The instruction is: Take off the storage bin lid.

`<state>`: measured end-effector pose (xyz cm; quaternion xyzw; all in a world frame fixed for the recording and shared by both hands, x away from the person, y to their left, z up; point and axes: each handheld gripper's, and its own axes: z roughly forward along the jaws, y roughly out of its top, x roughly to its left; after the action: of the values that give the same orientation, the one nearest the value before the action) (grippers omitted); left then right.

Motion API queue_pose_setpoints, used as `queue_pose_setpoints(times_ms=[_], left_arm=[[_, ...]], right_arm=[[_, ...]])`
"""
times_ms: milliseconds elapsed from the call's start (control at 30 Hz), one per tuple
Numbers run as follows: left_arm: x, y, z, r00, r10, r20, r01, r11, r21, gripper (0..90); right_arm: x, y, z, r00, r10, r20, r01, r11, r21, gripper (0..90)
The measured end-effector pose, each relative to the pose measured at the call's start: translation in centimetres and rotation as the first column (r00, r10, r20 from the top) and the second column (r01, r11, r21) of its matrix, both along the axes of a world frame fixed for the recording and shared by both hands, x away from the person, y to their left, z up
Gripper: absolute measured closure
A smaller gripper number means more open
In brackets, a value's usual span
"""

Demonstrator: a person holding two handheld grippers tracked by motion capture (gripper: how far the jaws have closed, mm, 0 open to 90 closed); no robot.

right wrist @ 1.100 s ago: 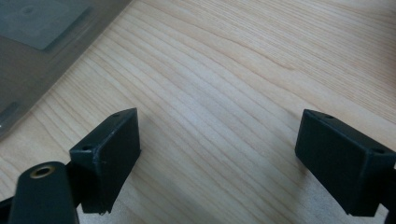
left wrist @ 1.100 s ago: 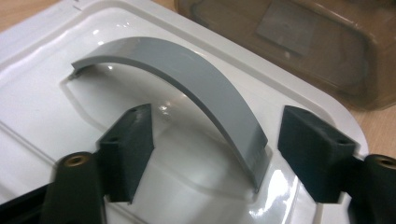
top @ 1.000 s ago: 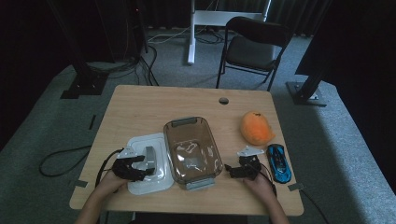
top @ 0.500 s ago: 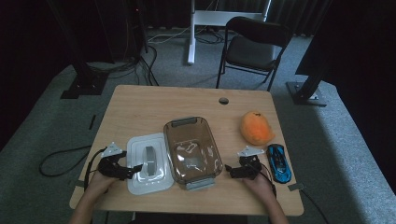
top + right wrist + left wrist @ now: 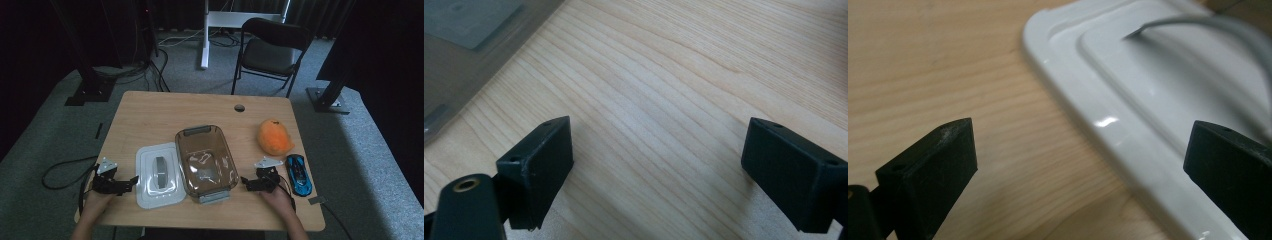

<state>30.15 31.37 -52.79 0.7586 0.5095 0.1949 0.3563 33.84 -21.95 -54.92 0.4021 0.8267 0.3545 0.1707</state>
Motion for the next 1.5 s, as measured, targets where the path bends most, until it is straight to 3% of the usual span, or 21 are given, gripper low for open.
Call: queue_pose_setpoints(times_ms=[133,433,500,667,900,1033,1200,1400,1433,1500], left_arm=[[-0.4,0.1,-0.4,0.9990,0.042,-0.011,-0.042,0.9989,0.019,1.8],[-0.7,1.1,-1.0,0.9928,0.110,-0.048,-0.110,0.9939,-0.003,1.8],[-0.7,1.2,-1.1,0.9919,0.116,-0.050,-0.116,0.9932,0.002,1.8],[-0.7,1.0,-1.5,0.9894,0.133,-0.058,-0.131,0.9905,0.043,1.8],[-0.5,0.9,-1.6,0.9876,0.148,-0.052,-0.145,0.9878,0.056,2.0],[-0.4,0.5,-1.7,0.9848,0.166,-0.052,-0.161,0.9829,0.090,2.1],[-0.3,0.3,-1.7,0.9820,0.183,-0.046,-0.178,0.9785,0.104,2.0],[-0.2,0.1,-1.8,0.9746,0.220,-0.039,-0.216,0.9712,0.101,1.9],[-0.2,0.1,-1.8,0.9744,0.222,-0.039,-0.217,0.9708,0.103,1.9],[-0.1,0.0,-1.8,0.9749,0.219,-0.039,-0.214,0.9714,0.102,1.9]], right_arm=[[0.0,0.0,0.0,1.0000,-0.001,0.000,0.001,1.000,-0.001,12.4],[-0.2,-0.2,0.6,0.9996,-0.019,-0.018,0.019,0.999,-0.031,13.7],[-0.3,-0.4,0.8,0.9987,-0.005,-0.050,0.005,1.000,0.000,13.0],[-0.6,-0.9,1.6,0.9992,-0.001,-0.041,0.003,0.999,0.043,12.1],[-0.8,-2.2,4.3,0.9984,-0.050,0.027,0.047,0.993,0.107,12.2],[-0.5,-3.2,5.7,0.9935,-0.098,0.058,0.090,0.988,0.128,12.1],[0.3,-4.3,6.9,0.9873,-0.148,0.057,0.139,0.980,0.139,12.1],[1.4,-5.8,7.7,0.9724,-0.226,0.057,0.213,0.961,0.175,12.0],[1.7,-6.1,7.8,0.9662,-0.251,0.061,0.236,0.955,0.180,12.0],[2.1,-6.6,8.1,0.9625,-0.266,0.051,0.252,0.948,0.192,12.1]])
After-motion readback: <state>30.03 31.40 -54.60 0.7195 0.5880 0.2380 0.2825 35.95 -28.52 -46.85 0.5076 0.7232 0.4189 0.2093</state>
